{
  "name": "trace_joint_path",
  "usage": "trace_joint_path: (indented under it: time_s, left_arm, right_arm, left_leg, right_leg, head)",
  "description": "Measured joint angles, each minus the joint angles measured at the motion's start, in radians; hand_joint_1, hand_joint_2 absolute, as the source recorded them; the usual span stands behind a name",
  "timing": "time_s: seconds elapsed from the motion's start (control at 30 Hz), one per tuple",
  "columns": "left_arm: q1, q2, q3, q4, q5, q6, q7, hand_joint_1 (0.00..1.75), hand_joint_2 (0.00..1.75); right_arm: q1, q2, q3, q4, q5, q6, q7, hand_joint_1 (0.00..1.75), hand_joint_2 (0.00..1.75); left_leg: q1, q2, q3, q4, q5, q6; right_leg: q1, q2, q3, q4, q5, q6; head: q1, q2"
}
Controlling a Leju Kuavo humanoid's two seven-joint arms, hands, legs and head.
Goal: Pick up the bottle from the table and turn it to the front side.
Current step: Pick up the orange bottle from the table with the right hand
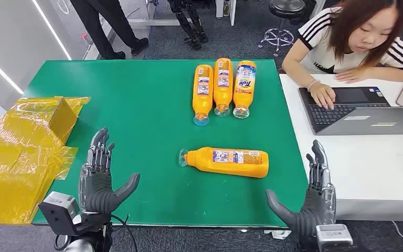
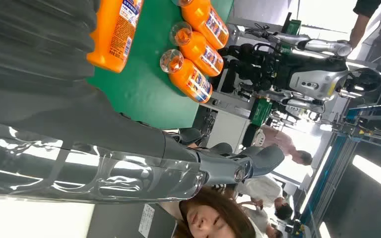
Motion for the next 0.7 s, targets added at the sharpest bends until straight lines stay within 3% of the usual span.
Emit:
trace_joint_path:
  time_s: [0.7]
  left_arm:
    - [-0.015, 0.000, 0.000, 0.001, 0.002, -0.002, 0.001, 0.00, 1.75]
  right_arm:
    - [0.000, 0.000, -0.001, 0.000, 0.003, -0.001, 0.000, 0.00, 1.75]
  left_leg:
    - [0.000, 0.000, 0.000, 0.000, 0.000, 0.000]
  right_leg:
    - [0.000, 0.000, 0.000, 0.000, 0.000, 0.000]
  head:
    - [0.000, 0.000]
